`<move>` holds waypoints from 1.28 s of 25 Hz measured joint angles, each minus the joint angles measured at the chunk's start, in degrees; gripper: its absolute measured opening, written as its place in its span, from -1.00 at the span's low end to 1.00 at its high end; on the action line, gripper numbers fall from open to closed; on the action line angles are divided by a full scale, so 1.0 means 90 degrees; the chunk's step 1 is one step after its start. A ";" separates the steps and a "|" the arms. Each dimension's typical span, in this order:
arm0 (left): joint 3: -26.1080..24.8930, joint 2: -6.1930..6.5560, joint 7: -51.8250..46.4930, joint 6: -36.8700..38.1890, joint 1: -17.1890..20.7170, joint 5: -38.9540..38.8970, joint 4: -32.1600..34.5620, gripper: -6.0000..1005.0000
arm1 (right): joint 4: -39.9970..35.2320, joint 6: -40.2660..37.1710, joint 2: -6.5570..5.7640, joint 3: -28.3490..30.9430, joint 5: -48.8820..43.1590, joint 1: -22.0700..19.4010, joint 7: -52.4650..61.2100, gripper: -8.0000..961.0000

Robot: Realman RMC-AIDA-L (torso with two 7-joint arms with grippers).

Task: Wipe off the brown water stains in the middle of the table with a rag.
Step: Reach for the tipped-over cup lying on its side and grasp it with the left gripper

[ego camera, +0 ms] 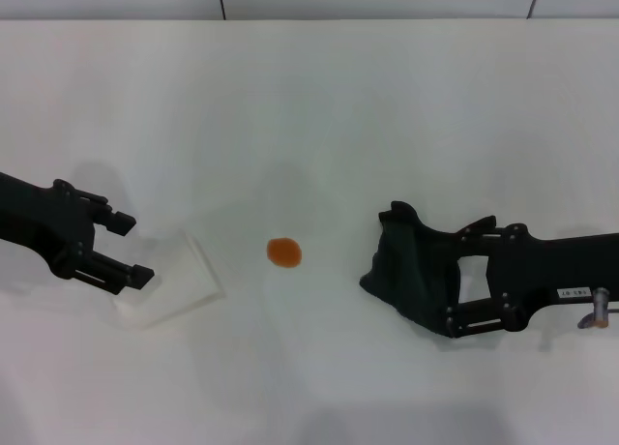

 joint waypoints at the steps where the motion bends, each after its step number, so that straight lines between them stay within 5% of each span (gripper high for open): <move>1: 0.0003 -0.0009 -0.0001 -0.0016 0.0012 0.0000 0.0000 0.66 | 0.0000 -0.0001 0.0000 -0.0001 0.0000 0.0000 -0.0002 0.75; 32: 0.0339 -0.0122 0.0072 -0.0560 -0.0143 0.0081 -0.0496 0.66 | -0.0001 0.0018 0.0000 -0.0069 -0.0001 -0.0056 -0.0013 0.75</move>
